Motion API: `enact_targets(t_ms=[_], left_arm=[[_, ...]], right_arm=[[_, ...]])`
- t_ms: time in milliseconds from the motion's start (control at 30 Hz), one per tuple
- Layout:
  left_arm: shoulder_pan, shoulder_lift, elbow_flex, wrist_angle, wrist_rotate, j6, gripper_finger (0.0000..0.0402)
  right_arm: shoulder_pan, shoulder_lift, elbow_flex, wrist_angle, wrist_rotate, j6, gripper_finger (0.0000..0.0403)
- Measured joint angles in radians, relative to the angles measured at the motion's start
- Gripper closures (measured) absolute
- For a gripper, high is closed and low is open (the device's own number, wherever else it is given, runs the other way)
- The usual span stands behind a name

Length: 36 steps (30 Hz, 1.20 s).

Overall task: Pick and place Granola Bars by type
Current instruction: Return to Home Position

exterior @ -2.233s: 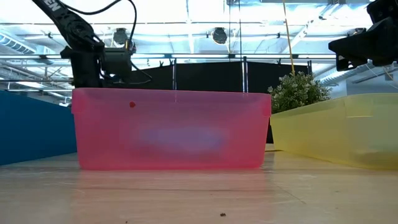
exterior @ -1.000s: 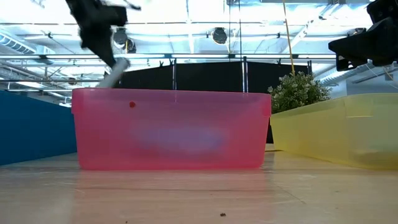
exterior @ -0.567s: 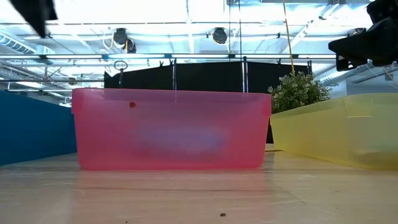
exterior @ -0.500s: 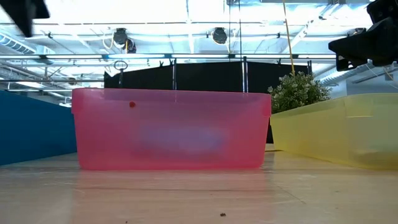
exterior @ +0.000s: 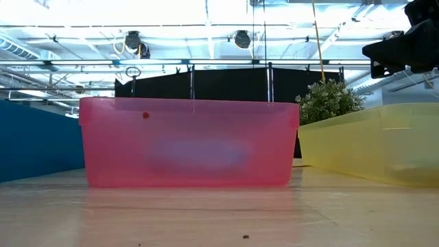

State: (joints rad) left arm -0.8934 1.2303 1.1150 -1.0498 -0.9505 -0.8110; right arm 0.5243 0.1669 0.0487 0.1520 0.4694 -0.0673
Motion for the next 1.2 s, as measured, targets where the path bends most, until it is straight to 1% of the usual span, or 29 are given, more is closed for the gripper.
enact_targets(t_ms=[67, 133, 167, 267, 300, 367, 433, 500, 567, 733, 833, 933, 1000, 1200], left_arm=[[-0.048, -0.047, -0.046, 0.010, -0.128, -0.003, 0.0394], [-0.079, -0.113, -0.133, 0.009, -0.229, -0.084, 0.0389], [-0.085, -0.161, -0.189, 0.007, -0.257, -0.149, 0.0388], [-0.067, -0.304, -0.379, 0.009, -0.273, -0.374, 0.0395], [-0.059, -0.345, -0.442, 0.024, -0.270, -0.428, 0.0397], [-0.037, -0.430, -0.546, 0.094, -0.265, -0.437, 0.0396], [-0.021, -0.509, -0.619, 0.197, -0.266, -0.342, 0.0393], [-0.003, -0.582, -0.677, 0.324, -0.262, -0.180, 0.0392], [0.018, -0.658, -0.723, 0.448, -0.231, -0.004, 0.0396], [0.104, -0.848, -0.827, 0.706, -0.060, 0.342, 0.0394], [0.172, -0.941, -0.874, 0.825, 0.034, 0.504, 0.0397], [0.248, -1.007, -0.908, 0.885, 0.167, 0.605, 0.0396], [0.297, -1.038, -0.924, 0.893, 0.254, 0.644, 0.0393], [0.449, -1.086, -0.942, 0.889, 0.415, 0.698, 0.0396]], right_arm=[[0.000, 0.000, 0.000, 0.000, 0.000, 0.000, 0.0403], [0.000, 0.000, 0.000, 0.000, 0.000, 0.000, 0.0403], [0.000, 0.000, 0.000, 0.000, 0.000, 0.000, 0.0403], [0.000, 0.000, 0.000, 0.000, 0.000, 0.000, 0.0403], [0.000, 0.000, 0.000, 0.000, 0.000, 0.000, 0.0403], [0.000, 0.000, 0.000, 0.000, 0.000, 0.000, 0.0403], [0.000, 0.000, 0.000, 0.000, 0.000, 0.000, 0.0403], [0.000, 0.000, 0.000, 0.000, 0.000, 0.000, 0.0403], [0.000, 0.000, 0.000, 0.000, 0.000, 0.000, 0.0403], [0.000, 0.000, 0.000, 0.000, 0.000, 0.000, 0.0403], [0.000, 0.000, 0.000, 0.000, 0.000, 0.000, 0.0403], [0.000, 0.000, 0.000, 0.000, 0.000, 0.000, 0.0403], [0.000, 0.000, 0.000, 0.000, 0.000, 0.000, 0.0403], [0.000, 0.000, 0.000, 0.000, 0.000, 0.000, 0.0403]])
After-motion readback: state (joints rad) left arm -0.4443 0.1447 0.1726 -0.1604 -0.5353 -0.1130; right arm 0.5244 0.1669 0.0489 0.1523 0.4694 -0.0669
